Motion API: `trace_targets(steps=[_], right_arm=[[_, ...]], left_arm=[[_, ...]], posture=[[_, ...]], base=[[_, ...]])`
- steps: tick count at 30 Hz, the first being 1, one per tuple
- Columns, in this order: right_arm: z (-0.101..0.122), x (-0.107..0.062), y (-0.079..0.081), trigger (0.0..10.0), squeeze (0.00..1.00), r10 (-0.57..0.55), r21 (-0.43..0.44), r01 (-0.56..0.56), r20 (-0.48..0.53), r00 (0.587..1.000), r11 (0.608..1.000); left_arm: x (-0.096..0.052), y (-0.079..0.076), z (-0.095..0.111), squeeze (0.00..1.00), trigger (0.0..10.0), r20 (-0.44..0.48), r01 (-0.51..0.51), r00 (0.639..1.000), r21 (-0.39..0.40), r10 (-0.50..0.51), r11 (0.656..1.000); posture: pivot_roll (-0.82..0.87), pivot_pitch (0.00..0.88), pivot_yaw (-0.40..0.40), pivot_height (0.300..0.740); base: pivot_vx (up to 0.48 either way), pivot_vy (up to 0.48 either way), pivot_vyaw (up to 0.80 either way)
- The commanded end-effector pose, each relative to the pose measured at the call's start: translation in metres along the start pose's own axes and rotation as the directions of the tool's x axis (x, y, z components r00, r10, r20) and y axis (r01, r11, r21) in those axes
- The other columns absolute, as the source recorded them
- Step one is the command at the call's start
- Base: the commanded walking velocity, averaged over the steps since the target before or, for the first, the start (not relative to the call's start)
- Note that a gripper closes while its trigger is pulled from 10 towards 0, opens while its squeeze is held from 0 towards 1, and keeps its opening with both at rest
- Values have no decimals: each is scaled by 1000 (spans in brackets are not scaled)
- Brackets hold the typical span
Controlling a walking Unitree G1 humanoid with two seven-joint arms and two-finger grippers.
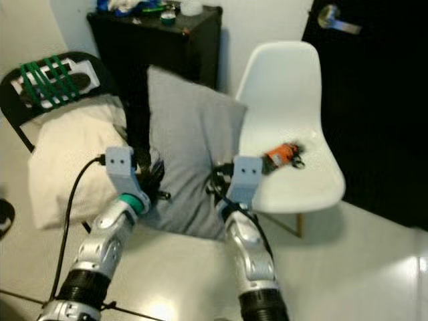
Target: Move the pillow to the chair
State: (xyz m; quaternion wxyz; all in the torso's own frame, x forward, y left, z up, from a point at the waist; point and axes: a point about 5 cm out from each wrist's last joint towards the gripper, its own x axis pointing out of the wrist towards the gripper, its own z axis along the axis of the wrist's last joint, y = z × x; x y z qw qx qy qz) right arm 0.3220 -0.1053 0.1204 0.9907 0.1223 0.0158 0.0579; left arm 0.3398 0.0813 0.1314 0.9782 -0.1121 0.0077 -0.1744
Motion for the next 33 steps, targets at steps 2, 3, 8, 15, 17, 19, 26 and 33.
trace_targets(steps=[2,3,8,15,17,19,26,33], right_arm=[[7,1,19,10000,0,67,22,-68,45,997,997],[6,1,19,10000,0,67,24,-68,45,997,997],[4,-1,20,10000,0,74,22,-74,34,997,997],[4,0,18,10000,0,78,16,-79,31,996,997],[4,0,18,10000,0,79,17,-79,31,996,997],[4,-1,19,10000,0,80,17,-81,32,996,997],[2,-2,19,10000,0,82,18,-83,27,996,996],[2,-2,18,10000,0,76,20,-77,24,997,997]], left_arm=[[2,-13,0,0,10000,-1,77,997,12,-77,997],[1,-13,0,0,10000,-3,79,997,13,-79,997],[1,-13,-1,0,10000,-3,77,997,11,-77,997],[1,-15,-4,0,10000,-32,88,996,-12,-88,996],[0,-16,-4,0,10000,-34,106,994,1,-106,994],[0,-18,-5,0,10000,-45,120,992,15,-119,993],[2,-17,-4,0,10000,-30,99,995,36,-98,994],[0,-18,-4,0,10000,-28,107,994,23,-106,994]], posture=[[-78,36,37,740],[-78,36,37,740],[-77,35,28,740],[-77,32,25,740],[-77,32,25,740],[-81,31,28,740],[-79,35,27,740],[-81,37,30,740]], base=[[0,-382,0],[0,-382,0],[0,-382,0],[0,-214,0],[0,319,0],[0,480,0],[0,206,0],[0,0,0]])
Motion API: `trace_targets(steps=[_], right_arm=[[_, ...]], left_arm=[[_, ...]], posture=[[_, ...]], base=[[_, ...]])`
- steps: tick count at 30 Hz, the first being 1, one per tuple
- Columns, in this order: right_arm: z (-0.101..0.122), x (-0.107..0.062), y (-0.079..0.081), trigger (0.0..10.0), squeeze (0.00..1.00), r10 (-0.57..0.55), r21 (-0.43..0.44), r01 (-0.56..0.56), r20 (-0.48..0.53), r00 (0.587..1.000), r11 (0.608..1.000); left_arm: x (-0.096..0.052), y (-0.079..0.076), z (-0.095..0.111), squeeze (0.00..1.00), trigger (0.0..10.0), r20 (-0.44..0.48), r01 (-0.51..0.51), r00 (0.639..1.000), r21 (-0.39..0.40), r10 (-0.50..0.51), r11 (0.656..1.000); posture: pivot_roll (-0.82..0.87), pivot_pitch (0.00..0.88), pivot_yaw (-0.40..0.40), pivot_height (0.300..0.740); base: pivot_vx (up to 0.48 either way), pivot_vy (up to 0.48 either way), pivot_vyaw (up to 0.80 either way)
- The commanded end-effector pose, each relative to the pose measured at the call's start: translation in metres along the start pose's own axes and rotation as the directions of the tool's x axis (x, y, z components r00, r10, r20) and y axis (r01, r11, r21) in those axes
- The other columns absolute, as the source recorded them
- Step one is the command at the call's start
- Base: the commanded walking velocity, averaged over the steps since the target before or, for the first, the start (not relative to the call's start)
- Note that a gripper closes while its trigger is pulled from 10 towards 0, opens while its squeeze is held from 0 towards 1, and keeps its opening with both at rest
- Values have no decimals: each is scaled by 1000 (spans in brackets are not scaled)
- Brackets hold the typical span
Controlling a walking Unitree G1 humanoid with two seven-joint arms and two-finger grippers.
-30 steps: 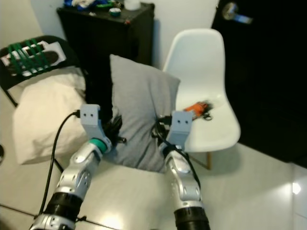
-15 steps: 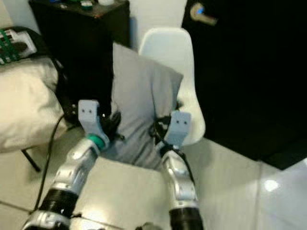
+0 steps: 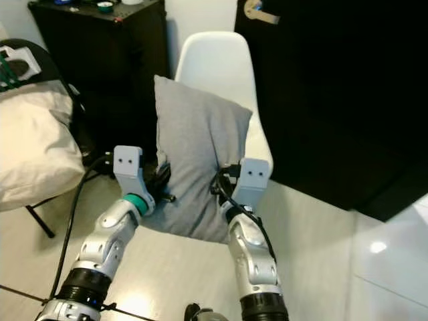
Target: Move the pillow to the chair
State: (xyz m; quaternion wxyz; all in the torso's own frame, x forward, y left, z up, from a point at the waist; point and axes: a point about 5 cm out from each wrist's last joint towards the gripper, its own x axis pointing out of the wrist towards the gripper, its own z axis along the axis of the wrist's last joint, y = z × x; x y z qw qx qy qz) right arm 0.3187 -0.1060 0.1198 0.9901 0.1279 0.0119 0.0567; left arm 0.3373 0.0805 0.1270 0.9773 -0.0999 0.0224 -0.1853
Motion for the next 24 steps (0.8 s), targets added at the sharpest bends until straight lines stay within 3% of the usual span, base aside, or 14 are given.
trace_targets(steps=[1,24], right_arm=[[2,1,18,10000,0,77,10,-77,14,997,997],[0,1,20,10000,0,84,19,-84,8,996,996]], left_arm=[[3,-17,1,0,10000,7,90,996,18,-90,996],[2,-19,1,0,10000,15,104,994,14,-104,994]], posture=[[-80,38,30,740],[-73,14,30,740]], base=[[0,0,0],[0,0,0]])
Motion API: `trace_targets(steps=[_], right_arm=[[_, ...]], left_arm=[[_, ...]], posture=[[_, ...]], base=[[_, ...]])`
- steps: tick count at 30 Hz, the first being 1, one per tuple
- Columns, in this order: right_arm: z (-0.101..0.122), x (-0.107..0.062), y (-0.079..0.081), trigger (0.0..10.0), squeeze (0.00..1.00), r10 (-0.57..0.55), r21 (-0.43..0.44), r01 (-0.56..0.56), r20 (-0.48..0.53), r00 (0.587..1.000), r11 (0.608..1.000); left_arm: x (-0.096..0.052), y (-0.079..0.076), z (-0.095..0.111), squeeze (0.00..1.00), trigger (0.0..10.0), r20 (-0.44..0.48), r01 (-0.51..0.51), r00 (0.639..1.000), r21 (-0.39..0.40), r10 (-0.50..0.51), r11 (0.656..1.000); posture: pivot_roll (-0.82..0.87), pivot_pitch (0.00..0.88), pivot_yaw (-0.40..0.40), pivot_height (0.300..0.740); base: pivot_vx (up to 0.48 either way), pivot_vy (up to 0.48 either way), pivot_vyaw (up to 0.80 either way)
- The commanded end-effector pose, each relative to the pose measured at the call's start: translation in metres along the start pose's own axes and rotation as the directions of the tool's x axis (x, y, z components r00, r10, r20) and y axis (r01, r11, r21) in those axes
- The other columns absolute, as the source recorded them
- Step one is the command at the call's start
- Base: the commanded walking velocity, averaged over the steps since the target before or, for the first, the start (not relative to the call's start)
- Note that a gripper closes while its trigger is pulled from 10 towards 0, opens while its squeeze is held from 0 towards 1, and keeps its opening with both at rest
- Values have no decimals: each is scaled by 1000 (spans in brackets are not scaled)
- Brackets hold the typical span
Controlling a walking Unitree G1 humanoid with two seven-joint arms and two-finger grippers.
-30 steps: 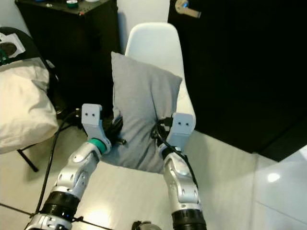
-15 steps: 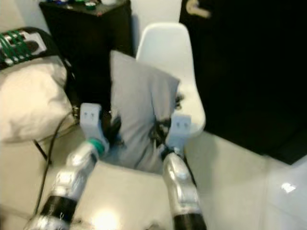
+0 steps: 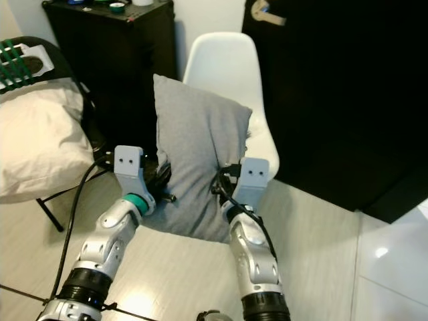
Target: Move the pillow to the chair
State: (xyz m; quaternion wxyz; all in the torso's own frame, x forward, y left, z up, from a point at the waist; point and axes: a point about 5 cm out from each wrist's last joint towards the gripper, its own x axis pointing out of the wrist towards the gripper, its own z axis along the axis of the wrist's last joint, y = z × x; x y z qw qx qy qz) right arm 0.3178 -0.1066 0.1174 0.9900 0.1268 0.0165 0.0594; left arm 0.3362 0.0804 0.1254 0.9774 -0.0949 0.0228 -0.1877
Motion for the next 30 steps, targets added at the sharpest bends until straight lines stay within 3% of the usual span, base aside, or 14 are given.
trace_targets(steps=[1,9,25,30], right_arm=[[2,2,21,10000,0,80,19,-80,18,997,997],[2,1,20,10000,0,77,17,-77,19,997,997],[3,1,18,10000,0,73,20,-73,23,997,997],[3,2,18,10000,0,70,18,-71,26,997,997]], left_arm=[[3,-18,3,0,10000,20,99,995,5,-99,995],[3,-19,3,0,10000,30,107,994,-10,-106,994],[4,-20,5,0,10000,38,112,993,-20,-111,993],[4,-19,6,0,10000,38,110,993,-21,-109,994]], posture=[[-73,14,30,740],[-78,13,28,740],[-79,22,33,740],[-76,26,31,740]], base=[[0,0,0],[221,0,0],[371,0,-797],[372,0,0]])
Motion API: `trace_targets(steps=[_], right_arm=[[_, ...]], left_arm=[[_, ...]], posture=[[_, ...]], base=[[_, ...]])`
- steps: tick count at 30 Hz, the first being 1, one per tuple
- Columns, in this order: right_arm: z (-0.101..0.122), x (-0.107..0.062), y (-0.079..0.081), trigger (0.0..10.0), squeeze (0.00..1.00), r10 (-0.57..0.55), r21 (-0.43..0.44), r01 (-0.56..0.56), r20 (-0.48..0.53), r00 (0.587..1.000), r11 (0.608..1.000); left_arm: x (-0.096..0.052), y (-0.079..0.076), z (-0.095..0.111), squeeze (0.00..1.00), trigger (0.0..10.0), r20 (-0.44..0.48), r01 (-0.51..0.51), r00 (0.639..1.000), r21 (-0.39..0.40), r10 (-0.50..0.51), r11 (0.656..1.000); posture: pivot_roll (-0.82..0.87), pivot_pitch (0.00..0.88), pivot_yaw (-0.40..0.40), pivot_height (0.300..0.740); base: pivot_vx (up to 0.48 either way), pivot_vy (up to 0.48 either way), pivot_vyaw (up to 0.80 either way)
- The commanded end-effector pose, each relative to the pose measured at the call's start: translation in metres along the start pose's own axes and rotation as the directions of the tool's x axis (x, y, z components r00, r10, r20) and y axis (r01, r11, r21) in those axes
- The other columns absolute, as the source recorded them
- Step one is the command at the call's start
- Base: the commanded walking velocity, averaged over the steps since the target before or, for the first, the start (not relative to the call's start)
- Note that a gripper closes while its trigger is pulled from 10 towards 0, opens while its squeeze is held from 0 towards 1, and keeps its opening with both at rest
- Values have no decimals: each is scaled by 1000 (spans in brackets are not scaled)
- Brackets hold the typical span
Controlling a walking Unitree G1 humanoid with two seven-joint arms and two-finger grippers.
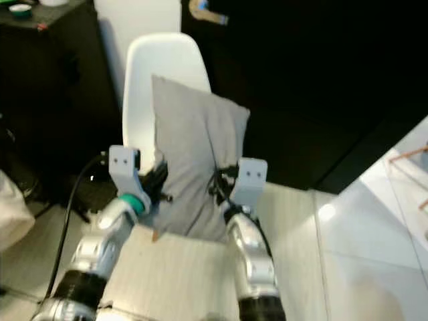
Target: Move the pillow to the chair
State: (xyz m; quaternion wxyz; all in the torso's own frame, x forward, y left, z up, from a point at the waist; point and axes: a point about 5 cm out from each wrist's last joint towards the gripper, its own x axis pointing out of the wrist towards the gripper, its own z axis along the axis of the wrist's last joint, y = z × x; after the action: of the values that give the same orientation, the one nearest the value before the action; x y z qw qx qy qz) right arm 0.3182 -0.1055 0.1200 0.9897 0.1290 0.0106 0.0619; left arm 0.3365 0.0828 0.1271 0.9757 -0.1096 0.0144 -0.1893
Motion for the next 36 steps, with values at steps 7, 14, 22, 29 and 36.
trace_targets(steps=[7,14,22,29,36], right_arm=[[1,2,17,10000,0,64,15,-64,13,998,998],[0,2,17,10000,0,63,11,-63,11,998,998],[0,2,17,10000,0,63,15,-63,10,998,998],[0,3,16,10000,0,59,16,-59,12,998,998],[1,3,15,10000,0,56,17,-56,15,998,998]], left_arm=[[5,-20,3,0,10000,16,101,995,1,-101,995],[5,-20,3,0,10000,15,103,995,1,-103,995],[5,-20,4,0,10000,16,101,995,0,-101,995],[6,-20,4,0,10000,16,106,994,1,-106,994],[6,-21,4,0,10000,14,109,994,0,-109,994]], posture=[[-75,25,32,740],[-75,26,32,740],[-73,26,31,740],[-75,22,34,740],[-76,21,36,740]], base=[[372,0,0],[374,0,0],[372,0,0],[374,0,0],[371,0,0]])
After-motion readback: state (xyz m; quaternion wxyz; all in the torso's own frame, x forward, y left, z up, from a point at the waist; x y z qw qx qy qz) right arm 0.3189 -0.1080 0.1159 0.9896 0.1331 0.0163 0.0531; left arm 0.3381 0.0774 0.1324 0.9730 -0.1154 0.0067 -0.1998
